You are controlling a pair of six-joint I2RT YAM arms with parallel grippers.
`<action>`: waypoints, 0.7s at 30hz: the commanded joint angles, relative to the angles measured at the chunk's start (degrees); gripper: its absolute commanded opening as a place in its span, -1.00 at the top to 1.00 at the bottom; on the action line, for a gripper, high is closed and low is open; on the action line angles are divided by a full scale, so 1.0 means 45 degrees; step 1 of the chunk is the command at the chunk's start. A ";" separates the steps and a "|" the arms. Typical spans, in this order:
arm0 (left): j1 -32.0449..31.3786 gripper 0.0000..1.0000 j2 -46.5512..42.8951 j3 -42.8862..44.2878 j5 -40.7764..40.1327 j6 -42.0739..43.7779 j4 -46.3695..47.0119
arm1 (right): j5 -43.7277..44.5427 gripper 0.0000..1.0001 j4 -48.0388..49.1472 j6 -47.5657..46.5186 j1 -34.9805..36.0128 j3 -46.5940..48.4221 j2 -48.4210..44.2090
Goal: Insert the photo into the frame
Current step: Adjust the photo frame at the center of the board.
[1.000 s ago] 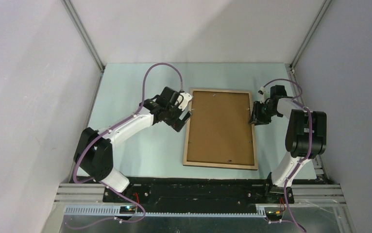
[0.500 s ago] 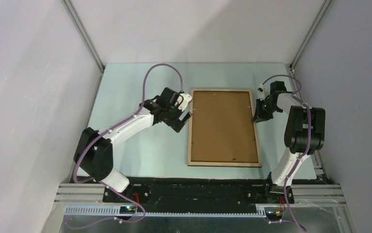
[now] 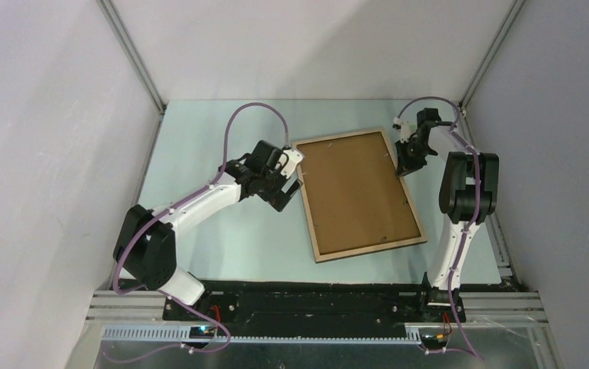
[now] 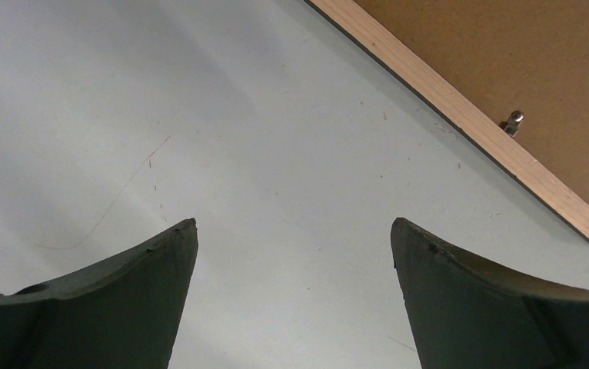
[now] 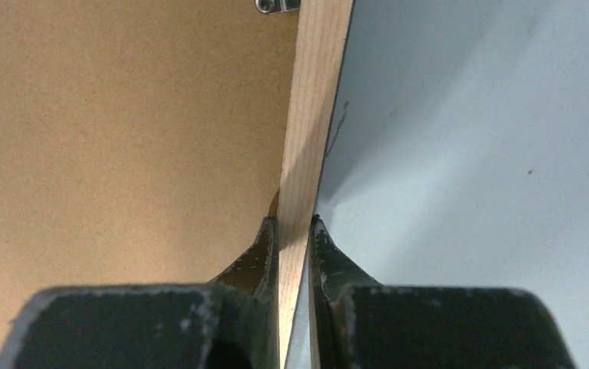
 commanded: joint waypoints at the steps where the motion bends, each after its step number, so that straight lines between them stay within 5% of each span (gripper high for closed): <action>1: 0.0087 -0.98 -0.0240 0.0053 -0.0057 0.0369 0.0300 | -0.0128 1.00 -0.0805 -0.2332 0.0271 0.0933 0.0058; 21: 0.0486 -0.97 0.0952 0.0356 -0.0321 0.0155 0.0337 | -0.0385 1.00 -0.3131 -0.5960 0.2184 0.4791 0.2658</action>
